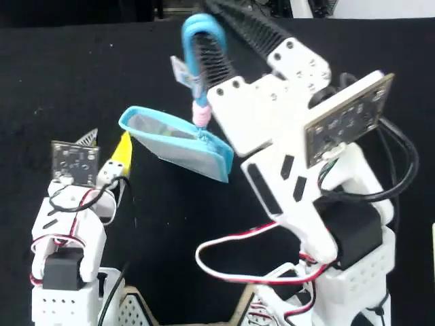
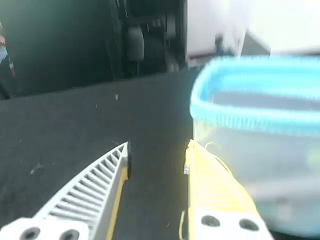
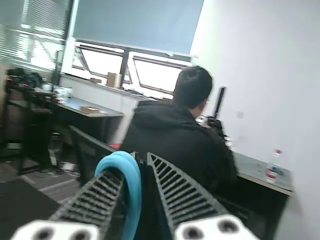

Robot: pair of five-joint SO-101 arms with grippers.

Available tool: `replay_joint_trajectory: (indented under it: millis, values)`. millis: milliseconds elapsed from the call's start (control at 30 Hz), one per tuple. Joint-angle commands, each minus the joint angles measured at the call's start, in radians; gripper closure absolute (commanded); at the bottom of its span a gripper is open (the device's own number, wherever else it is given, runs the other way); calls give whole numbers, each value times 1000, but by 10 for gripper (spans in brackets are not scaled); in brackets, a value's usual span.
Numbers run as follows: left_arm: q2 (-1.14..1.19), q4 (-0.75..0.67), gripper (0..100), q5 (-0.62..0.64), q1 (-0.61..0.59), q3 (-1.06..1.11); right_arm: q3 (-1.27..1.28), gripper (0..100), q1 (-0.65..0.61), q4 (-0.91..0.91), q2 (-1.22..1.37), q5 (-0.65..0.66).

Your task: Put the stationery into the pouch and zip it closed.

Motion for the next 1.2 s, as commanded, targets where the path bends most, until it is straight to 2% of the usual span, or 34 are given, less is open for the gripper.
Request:
replay_joint_trajectory:
  millis: [0, 100, 200, 300, 500, 633, 733, 867, 967, 1167]
  values:
    - [-8, -103, 811, 92, -2, -13, -67, 988, -89, -3, -1, 87]
    - [6, -183, 812, 129, -2, -12, -64, 988, -140, -3, -1, 206]
    - [91, -253, 812, 195, -1, -19, -61, 988, -176, 2, 1, 262]
    - [224, -307, 811, 245, -1, -42, -61, 988, -181, 2, 4, 272]
    - [463, -305, 811, 292, -1, -199, -45, 988, -176, -8, 5, 272]
    - [565, -299, 812, 308, 42, -272, 13, 988, -175, -77, 5, 272]
    - [577, -238, 810, 304, 44, -285, 56, 988, -133, -133, 5, 273]
    - [509, -92, 808, 298, -24, -285, 73, 988, -64, -190, 7, 273]
    - [397, 44, 808, 210, -35, -282, 84, 988, -32, -195, 7, 273]
    - [138, 288, 808, 34, 91, -280, 97, 988, -29, -195, 7, 273]
